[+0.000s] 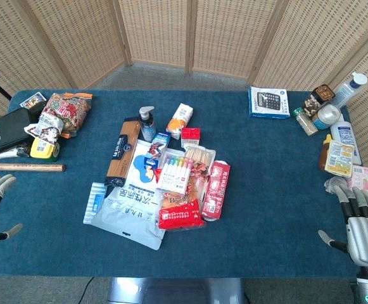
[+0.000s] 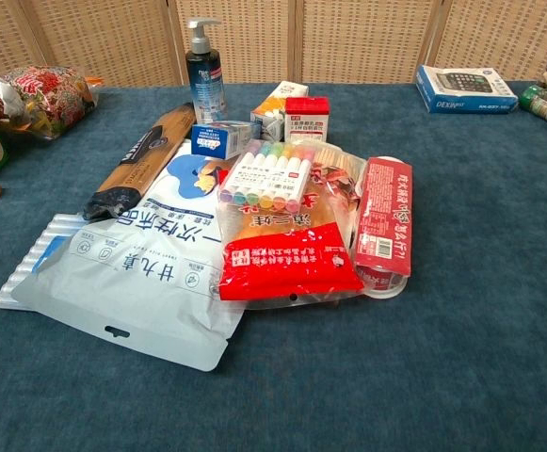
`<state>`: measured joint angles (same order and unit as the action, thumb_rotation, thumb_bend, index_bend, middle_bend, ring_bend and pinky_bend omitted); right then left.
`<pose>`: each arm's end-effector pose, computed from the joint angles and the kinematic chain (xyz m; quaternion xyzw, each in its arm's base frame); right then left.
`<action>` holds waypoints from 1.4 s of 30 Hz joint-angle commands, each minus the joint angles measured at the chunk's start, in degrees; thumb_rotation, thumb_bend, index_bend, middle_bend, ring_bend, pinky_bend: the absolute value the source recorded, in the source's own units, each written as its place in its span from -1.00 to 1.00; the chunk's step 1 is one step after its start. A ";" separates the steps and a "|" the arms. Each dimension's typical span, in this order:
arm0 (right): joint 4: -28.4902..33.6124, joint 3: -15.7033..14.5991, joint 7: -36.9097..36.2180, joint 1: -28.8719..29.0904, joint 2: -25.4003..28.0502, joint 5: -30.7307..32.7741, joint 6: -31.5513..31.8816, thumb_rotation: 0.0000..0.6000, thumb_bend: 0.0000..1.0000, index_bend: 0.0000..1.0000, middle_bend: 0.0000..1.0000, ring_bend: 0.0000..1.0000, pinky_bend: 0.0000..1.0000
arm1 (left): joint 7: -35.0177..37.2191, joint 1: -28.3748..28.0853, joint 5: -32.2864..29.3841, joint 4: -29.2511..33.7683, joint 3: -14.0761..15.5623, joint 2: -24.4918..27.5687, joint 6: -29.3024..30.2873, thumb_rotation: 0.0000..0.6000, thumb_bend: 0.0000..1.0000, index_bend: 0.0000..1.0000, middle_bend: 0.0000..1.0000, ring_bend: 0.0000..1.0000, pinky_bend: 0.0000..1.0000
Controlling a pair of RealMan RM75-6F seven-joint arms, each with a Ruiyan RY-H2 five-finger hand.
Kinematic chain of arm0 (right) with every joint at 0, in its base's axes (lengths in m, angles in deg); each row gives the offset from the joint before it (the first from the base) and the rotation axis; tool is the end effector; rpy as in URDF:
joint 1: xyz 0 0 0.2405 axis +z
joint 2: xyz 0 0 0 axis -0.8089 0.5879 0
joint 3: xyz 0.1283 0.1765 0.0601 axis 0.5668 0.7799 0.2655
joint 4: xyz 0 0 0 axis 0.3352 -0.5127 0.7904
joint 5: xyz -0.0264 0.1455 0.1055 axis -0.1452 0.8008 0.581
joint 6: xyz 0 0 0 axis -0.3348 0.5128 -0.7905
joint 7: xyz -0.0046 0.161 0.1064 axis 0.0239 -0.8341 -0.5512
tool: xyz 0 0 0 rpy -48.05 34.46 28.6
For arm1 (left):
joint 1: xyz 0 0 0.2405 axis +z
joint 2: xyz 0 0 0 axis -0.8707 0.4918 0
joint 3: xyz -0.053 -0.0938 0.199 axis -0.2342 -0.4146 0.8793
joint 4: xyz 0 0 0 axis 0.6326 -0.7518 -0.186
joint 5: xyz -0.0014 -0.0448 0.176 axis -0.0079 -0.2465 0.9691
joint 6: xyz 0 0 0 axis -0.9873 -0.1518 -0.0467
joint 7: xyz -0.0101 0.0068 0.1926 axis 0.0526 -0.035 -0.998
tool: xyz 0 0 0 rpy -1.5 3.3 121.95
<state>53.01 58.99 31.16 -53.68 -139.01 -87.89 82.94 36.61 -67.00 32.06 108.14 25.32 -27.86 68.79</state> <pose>-0.2558 -0.2061 0.1797 0.5691 -0.3704 0.4016 0.6146 -0.2708 0.2158 0.1898 -0.6269 -0.4095 -0.4025 0.5265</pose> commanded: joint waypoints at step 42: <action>0.86 0.24 -5.67 -0.21 1.94 0.68 -0.19 1.00 -1.00 -1.00 -1.00 -1.00 -1.00 | -38.00 -38.14 -7.10 -18.24 -15.97 -33.35 -31.14 1.00 -0.92 -1.00 -1.00 -1.00 -1.00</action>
<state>53.90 59.17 25.65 -53.86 -137.16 -87.32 82.75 -0.33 -103.77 25.91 91.44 9.82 -59.75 38.62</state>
